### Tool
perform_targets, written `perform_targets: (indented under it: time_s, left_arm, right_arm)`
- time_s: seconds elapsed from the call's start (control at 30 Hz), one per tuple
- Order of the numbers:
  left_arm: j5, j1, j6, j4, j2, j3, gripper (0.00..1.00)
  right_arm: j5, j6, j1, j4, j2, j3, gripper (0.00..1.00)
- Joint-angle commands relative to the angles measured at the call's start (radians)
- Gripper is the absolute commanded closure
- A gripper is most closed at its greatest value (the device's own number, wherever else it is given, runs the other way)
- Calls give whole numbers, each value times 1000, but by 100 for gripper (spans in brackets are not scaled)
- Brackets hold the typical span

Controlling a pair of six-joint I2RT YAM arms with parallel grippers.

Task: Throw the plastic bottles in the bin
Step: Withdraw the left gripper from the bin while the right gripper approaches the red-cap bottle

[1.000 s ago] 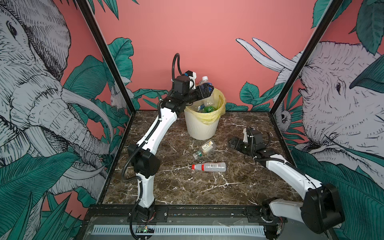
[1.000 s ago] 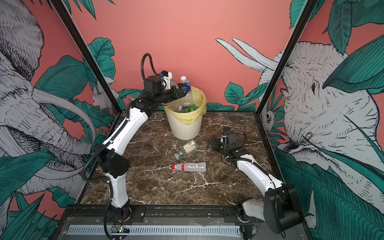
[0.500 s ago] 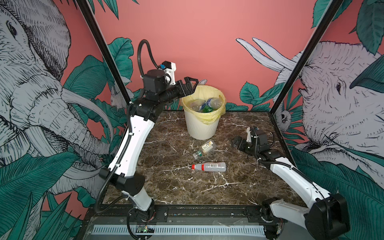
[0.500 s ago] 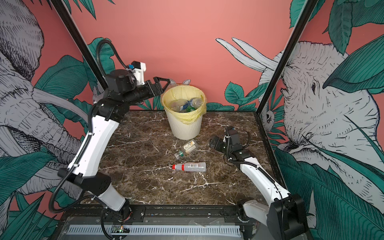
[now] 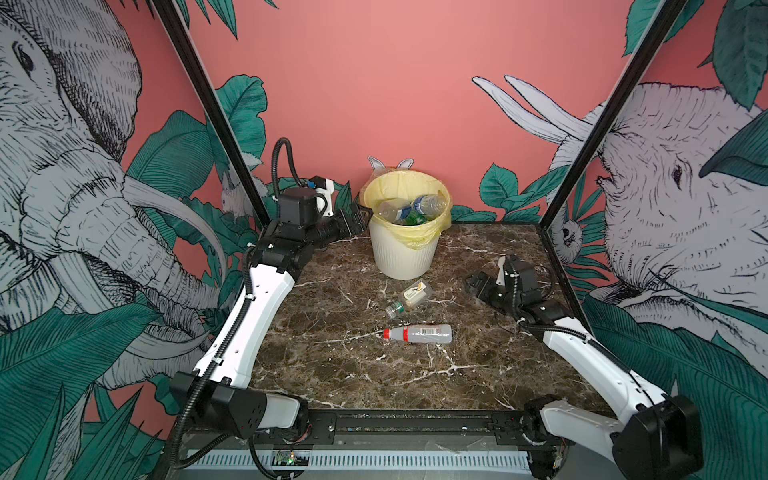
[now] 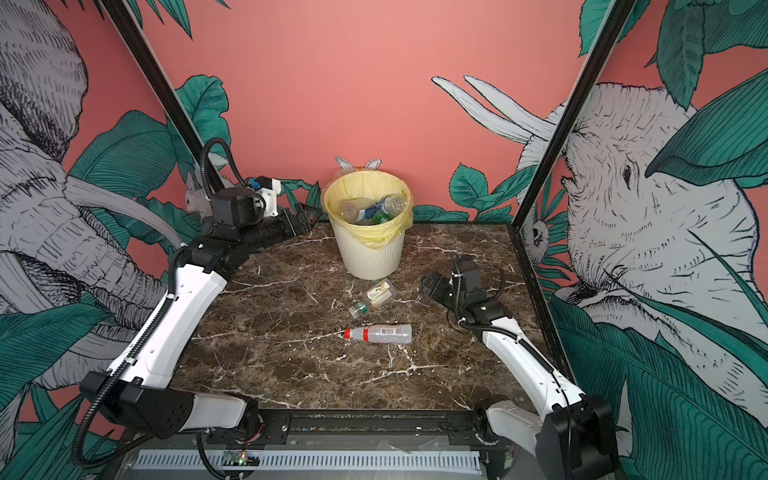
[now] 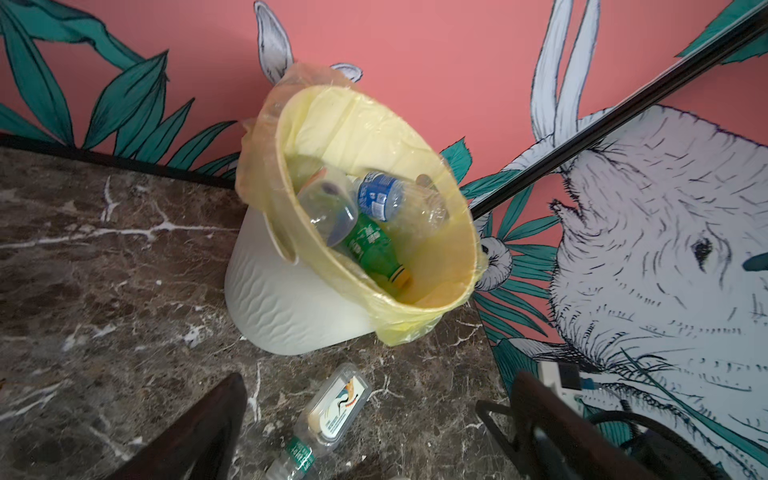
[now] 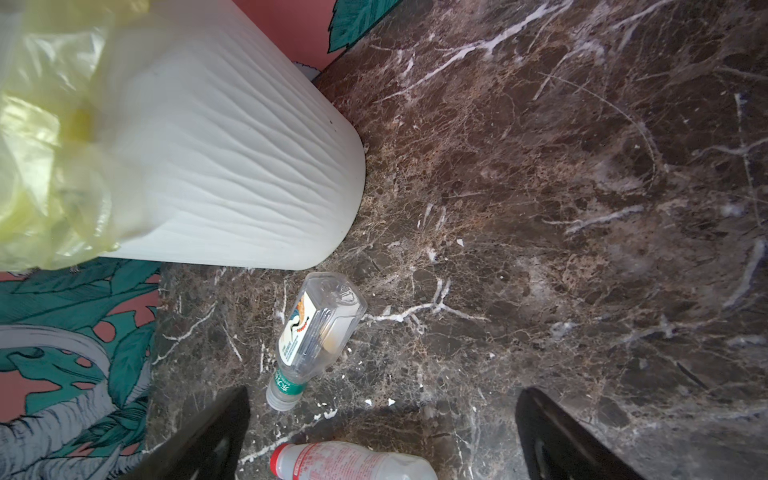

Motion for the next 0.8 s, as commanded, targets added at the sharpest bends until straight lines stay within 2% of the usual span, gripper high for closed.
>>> perform_targets:
  time_s: [0.0,0.2,0.37,0.7,0.77]
  left_arm:
    - [17,10,26,26,-88,-40,0]
    - [17,20,48,18,-125,-108,0]
    - [24,22,54,19,-142,-149,1]
    - [12,25,72,0,-174,-235,0]
    - [12,26,72,-6,-177,-249,0]
  right_arm:
    - [36,112,-3,9,-41,-31,1]
    - [126,278,29,13,-116,-120,1]
    - [221,359,86,-32,-160,-148,1]
    - [317,518,221,-105,-138,-150,1]
    - [332,584,243,-125,-134,-154,0]
